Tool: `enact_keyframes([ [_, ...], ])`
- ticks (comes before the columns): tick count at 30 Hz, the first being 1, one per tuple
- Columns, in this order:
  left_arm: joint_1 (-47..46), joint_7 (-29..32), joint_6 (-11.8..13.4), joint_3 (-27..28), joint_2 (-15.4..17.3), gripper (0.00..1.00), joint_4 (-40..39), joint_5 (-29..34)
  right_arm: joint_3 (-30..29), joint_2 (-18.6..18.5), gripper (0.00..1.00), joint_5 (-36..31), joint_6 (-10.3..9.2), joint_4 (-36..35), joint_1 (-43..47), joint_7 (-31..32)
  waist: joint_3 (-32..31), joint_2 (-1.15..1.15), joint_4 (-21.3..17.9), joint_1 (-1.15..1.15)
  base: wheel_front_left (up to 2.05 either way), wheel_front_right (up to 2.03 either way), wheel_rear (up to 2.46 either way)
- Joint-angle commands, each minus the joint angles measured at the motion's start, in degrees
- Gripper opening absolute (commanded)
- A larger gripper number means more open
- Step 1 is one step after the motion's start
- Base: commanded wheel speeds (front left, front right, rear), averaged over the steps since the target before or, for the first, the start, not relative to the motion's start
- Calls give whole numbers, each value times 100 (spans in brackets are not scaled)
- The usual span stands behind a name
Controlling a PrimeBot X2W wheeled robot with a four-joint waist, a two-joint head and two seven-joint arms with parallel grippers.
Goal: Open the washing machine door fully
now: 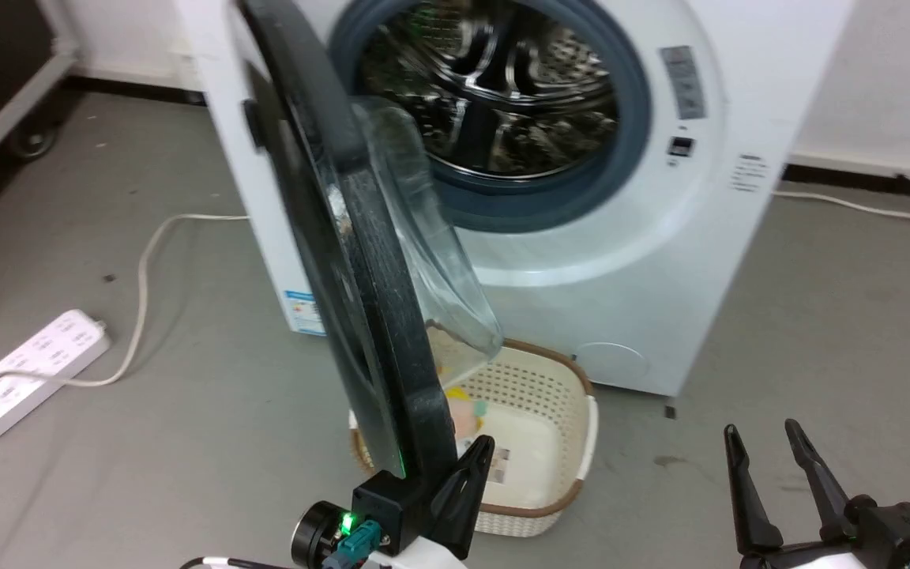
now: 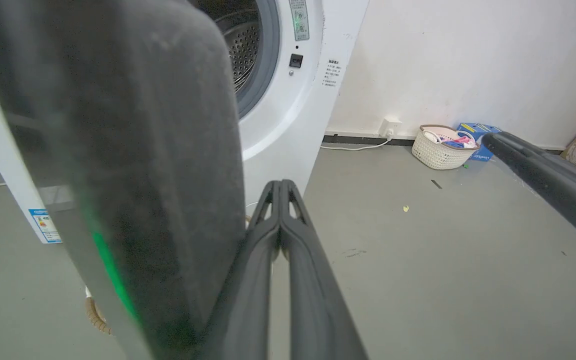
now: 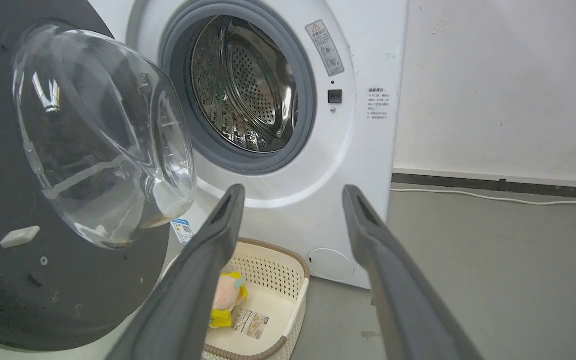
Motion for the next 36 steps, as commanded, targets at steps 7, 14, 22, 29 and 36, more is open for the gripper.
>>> enact_keyframes([
  [7, 32, -28, 75, 33, 115, 0, -28, -43, 22, 26, 100, 95, 5, 50, 55, -24, -127, 0, 912, 0, 0, 0, 0],
  [14, 81, 47, 100, 112, 234, 0, -221, -132, 37, 26, 100, 163, 5, 68, 64, -24, -116, 0, 1768, 0, 0, 0, 0],
  [22, 95, -90, 353, 749, 512, 0, -409, -383, 319, 26, 100, 76, 5, 151, -147, -24, 145, 0, 2201, 0, 0, 0, 0],
  [29, -192, -142, 376, 1365, 863, 0, -347, -673, 358, 13, 100, -197, 5, 201, -360, -24, 632, 0, 2282, 0, 0, 0, 0],
  [36, -664, -192, 314, 2024, 1352, 0, 207, -970, 231, -196, 100, -361, 5, 70, -391, 27, 1186, 0, 2129, 0, 0, 0, 0],
])
